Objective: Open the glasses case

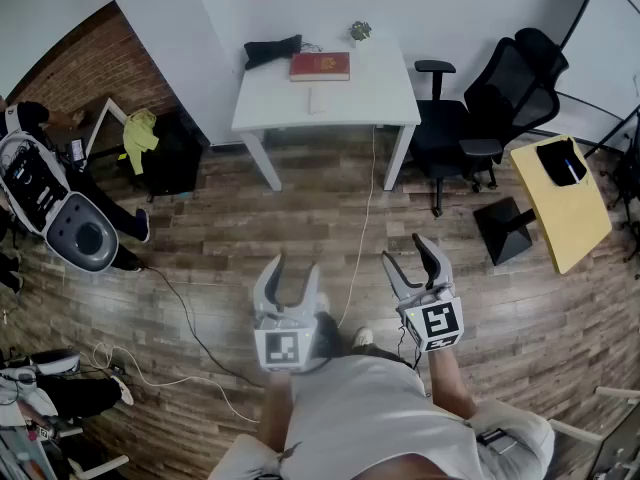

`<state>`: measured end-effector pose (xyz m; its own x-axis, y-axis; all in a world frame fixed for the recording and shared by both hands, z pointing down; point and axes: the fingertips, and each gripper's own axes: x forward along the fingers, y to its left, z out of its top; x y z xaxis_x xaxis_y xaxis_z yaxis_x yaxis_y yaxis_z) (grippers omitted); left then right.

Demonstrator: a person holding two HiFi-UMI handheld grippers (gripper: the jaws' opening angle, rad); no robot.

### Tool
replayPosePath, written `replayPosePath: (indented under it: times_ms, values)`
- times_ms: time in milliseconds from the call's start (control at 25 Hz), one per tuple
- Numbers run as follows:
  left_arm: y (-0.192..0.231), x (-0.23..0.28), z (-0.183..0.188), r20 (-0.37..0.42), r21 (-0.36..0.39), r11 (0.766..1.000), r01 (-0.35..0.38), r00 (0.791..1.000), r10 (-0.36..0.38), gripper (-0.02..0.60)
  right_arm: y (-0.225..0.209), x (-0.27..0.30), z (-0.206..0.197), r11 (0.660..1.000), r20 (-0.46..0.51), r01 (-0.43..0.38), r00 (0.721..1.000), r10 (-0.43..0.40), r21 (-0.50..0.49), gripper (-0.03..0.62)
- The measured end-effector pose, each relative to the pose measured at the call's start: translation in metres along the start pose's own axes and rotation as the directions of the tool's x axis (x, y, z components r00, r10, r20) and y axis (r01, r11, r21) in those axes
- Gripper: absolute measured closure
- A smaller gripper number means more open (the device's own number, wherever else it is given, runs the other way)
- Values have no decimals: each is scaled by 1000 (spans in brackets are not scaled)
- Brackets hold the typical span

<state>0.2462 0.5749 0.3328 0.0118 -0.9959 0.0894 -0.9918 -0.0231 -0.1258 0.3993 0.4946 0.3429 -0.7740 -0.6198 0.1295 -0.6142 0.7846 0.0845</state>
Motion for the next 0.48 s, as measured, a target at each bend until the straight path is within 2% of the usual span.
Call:
replayPosePath:
  times_ms: [160,360,480]
  values:
    - [34,24,-12,-4,17,1000,22,1000,-22,367,9,43,2,999,-2,9,1000,-9,35,339]
    - [77,63,-14,1,27,998,61,998,-61,368,16,96,5,1000,-26,8,1000,-7,28,339]
    - [104,80,-17,-9,-6,998,69,998,-69,370,21,125,9,999,-32,16,999,-16,31,339]
